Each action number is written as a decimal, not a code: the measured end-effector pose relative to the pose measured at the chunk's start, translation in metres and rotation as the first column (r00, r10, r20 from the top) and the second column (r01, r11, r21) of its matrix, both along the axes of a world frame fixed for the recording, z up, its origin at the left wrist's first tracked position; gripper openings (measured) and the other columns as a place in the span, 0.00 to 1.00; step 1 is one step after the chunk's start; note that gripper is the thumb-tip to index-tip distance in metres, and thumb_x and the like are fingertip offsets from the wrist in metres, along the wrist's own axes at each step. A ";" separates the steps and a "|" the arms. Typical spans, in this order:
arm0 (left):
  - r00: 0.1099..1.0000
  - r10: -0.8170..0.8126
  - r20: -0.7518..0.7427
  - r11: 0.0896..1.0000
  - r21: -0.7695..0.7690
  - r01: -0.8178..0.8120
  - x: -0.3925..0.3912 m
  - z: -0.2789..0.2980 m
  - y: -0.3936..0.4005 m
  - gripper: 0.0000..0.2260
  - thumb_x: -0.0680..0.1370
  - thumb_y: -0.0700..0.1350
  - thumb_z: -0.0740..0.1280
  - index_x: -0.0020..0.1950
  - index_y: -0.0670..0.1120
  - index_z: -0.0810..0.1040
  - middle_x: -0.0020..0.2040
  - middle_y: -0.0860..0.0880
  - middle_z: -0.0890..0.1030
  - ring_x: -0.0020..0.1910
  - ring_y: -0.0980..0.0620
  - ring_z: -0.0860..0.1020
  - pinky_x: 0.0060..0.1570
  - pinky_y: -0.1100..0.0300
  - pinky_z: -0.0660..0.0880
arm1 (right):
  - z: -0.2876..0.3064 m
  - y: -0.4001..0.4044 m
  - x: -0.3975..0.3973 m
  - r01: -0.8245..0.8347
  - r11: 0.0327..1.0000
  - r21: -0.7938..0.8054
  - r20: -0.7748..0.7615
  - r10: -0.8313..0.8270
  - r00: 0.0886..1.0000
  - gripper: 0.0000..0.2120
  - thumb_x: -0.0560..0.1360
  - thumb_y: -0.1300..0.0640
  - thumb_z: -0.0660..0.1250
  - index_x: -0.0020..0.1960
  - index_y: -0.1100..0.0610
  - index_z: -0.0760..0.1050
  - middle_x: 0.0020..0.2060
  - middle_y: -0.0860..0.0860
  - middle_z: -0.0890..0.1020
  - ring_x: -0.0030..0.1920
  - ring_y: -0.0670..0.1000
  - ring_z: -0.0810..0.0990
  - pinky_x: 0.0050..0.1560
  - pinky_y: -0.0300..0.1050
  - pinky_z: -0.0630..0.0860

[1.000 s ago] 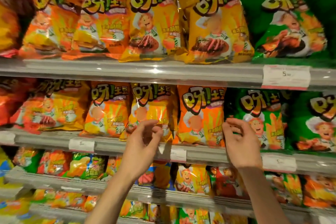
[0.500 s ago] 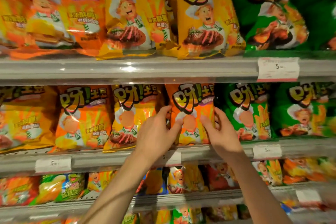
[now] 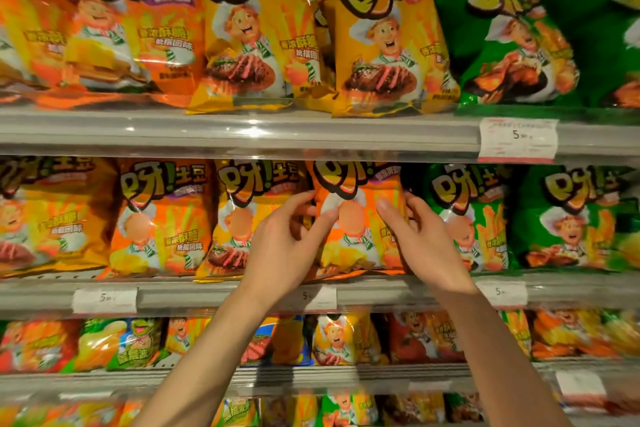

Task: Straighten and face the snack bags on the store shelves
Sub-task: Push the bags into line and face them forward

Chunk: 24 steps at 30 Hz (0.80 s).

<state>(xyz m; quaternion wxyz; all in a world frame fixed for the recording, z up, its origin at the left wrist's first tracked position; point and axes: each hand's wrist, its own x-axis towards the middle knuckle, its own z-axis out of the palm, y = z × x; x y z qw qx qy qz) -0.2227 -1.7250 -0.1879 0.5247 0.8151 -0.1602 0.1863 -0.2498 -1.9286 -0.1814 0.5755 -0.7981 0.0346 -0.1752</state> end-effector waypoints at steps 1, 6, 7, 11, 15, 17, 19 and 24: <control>1.000 -0.021 -0.014 1.000 -0.016 0.021 -0.002 0.000 0.003 0.22 0.77 0.62 0.69 0.68 0.55 0.77 0.47 0.62 0.82 0.45 0.56 0.82 0.48 0.54 0.79 | 0.000 0.001 -0.004 -0.011 1.000 0.011 -0.011 0.012 1.000 0.22 0.76 0.35 0.64 0.65 0.44 0.73 0.55 0.39 0.80 0.51 0.31 0.80 0.42 0.27 0.74; 0.996 -0.086 -0.009 0.996 -0.025 0.085 -0.010 -0.009 0.023 0.25 0.74 0.69 0.68 0.68 0.58 0.76 0.50 0.62 0.80 0.48 0.55 0.82 0.49 0.51 0.80 | -0.009 0.016 -0.012 -0.014 0.988 0.152 -0.003 0.014 1.000 0.28 0.73 0.38 0.68 0.67 0.53 0.72 0.54 0.48 0.84 0.49 0.42 0.85 0.40 0.32 0.76; 0.996 -0.092 -0.003 0.996 -0.022 0.092 -0.011 -0.011 0.028 0.26 0.73 0.69 0.66 0.68 0.59 0.76 0.50 0.61 0.80 0.47 0.55 0.82 0.49 0.50 0.81 | -0.011 0.021 -0.015 -0.024 0.981 0.192 -0.004 0.026 1.000 0.25 0.74 0.42 0.69 0.66 0.54 0.72 0.53 0.48 0.85 0.47 0.40 0.85 0.38 0.31 0.77; 0.994 -0.107 0.003 0.994 -0.007 0.107 -0.016 -0.018 0.054 0.31 0.72 0.72 0.63 0.71 0.58 0.75 0.49 0.59 0.81 0.46 0.56 0.82 0.51 0.51 0.79 | -0.020 0.047 -0.030 -0.054 0.981 0.188 -0.021 0.059 0.998 0.36 0.69 0.36 0.72 0.71 0.52 0.71 0.62 0.47 0.82 0.59 0.41 0.82 0.57 0.37 0.78; 0.992 -0.123 0.008 0.992 0.003 0.123 -0.019 -0.021 0.094 0.32 0.72 0.71 0.63 0.71 0.56 0.75 0.52 0.58 0.79 0.48 0.57 0.79 0.55 0.55 0.77 | -0.027 0.087 -0.044 -0.053 0.991 0.124 -0.047 0.059 0.997 0.44 0.69 0.32 0.70 0.78 0.51 0.63 0.70 0.40 0.68 0.74 0.44 0.67 0.72 0.41 0.63; 0.988 -0.152 -0.007 0.988 0.011 0.152 -0.020 -0.024 0.120 0.30 0.73 0.71 0.63 0.71 0.57 0.74 0.54 0.56 0.79 0.49 0.59 0.78 0.57 0.54 0.76 | -0.027 0.116 -0.051 -0.051 0.991 0.121 -0.059 0.058 0.997 0.26 0.75 0.43 0.70 0.70 0.50 0.71 0.63 0.37 0.73 0.65 0.39 0.73 0.62 0.29 0.67; 0.982 -0.182 -0.046 0.983 -0.016 0.182 -0.022 -0.027 0.147 0.27 0.74 0.69 0.65 0.70 0.60 0.73 0.50 0.55 0.82 0.47 0.58 0.80 0.54 0.54 0.78 | -0.028 0.147 -0.054 -0.036 0.992 0.122 -0.074 0.045 0.996 0.08 0.78 0.53 0.68 0.57 0.50 0.76 0.54 0.40 0.82 0.53 0.39 0.82 0.46 0.24 0.72; 0.979 -0.192 -0.070 0.980 -0.060 0.188 -0.030 -0.034 0.221 0.17 0.77 0.61 0.68 0.65 0.63 0.74 0.46 0.63 0.82 0.41 0.62 0.78 0.46 0.61 0.75 | -0.038 0.220 -0.054 -0.064 0.985 0.161 -0.053 0.074 0.996 0.08 0.79 0.56 0.68 0.58 0.54 0.76 0.48 0.44 0.85 0.46 0.39 0.84 0.39 0.26 0.74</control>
